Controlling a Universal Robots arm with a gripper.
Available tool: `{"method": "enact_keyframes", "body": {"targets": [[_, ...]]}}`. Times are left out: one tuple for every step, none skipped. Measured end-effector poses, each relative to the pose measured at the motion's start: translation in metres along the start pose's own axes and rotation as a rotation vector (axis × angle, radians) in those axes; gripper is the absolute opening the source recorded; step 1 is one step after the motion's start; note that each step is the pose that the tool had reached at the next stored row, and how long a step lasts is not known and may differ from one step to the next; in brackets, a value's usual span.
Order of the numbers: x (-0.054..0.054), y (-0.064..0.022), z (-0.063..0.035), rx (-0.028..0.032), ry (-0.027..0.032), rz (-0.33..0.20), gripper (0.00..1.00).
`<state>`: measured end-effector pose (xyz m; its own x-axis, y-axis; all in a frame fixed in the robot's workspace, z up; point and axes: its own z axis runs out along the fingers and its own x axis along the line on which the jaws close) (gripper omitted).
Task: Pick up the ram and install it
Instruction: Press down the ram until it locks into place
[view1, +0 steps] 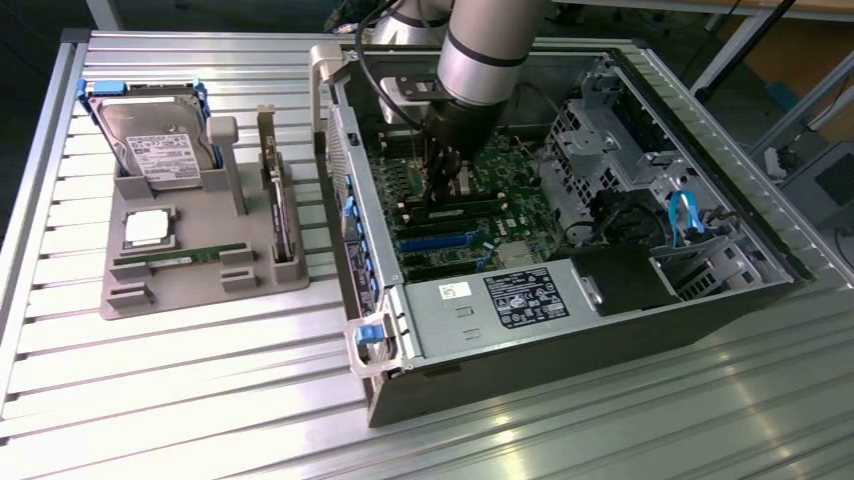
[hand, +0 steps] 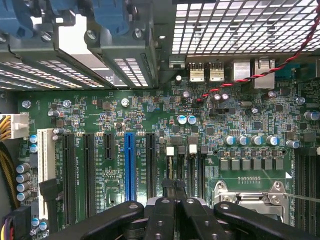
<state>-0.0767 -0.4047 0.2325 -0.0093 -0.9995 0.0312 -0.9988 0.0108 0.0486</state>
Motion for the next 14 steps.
{"method": "enact_keyframes", "body": {"targets": [[0.0000, 0.0000, 0.0002, 0.0000, 0.0002, 0.000, 0.10], [0.0000, 0.0000, 0.0004, -0.0001, 0.0002, 0.000, 0.10], [0.0000, 0.0000, 0.0005, 0.0000, 0.0001, 0.000, 0.10], [0.0000, 0.0000, 0.0006, 0.0001, 0.0000, 0.000, 0.10], [0.0000, 0.0000, 0.0006, 0.0001, 0.0000, 0.000, 0.10], [0.0000, 0.0000, 0.0006, 0.0001, 0.0000, 0.000, 0.10], [0.0000, 0.0000, 0.0006, 0.0001, 0.0000, 0.000, 0.10], [0.0000, 0.0000, 0.0006, 0.0001, -0.0001, 0.000, 0.10], [0.0000, 0.0000, 0.0007, 0.0000, 0.0001, 0.000, 0.10], [0.0000, 0.0000, 0.0014, 0.0001, 0.0000, 0.000, 0.10], [0.0000, 0.0000, 0.0018, 0.0001, 0.0002, 0.000, 0.10], [0.0000, 0.0000, 0.0019, 0.0000, 0.0003, 0.000, 0.10], [0.0000, 0.0000, 0.0020, 0.0000, 0.0002, 0.000, 0.10], [0.0000, -0.0001, 0.0021, 0.0001, 0.0001, 0.000, 0.10]]}}
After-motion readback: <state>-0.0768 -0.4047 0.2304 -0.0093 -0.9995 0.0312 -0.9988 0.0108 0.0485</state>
